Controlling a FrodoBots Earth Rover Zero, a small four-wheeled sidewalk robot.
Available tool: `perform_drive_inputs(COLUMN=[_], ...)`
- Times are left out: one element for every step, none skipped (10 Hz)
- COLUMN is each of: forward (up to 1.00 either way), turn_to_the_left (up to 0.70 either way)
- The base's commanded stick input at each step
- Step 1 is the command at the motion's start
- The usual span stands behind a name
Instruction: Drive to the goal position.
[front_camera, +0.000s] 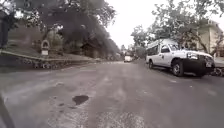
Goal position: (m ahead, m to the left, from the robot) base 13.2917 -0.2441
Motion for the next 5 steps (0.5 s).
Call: perform_drive_inputs(forward=[0.7,0.7,0.7,0.7,0.7], turn_to_the_left=[0.0,0.0,0.0,0.0,0.0])
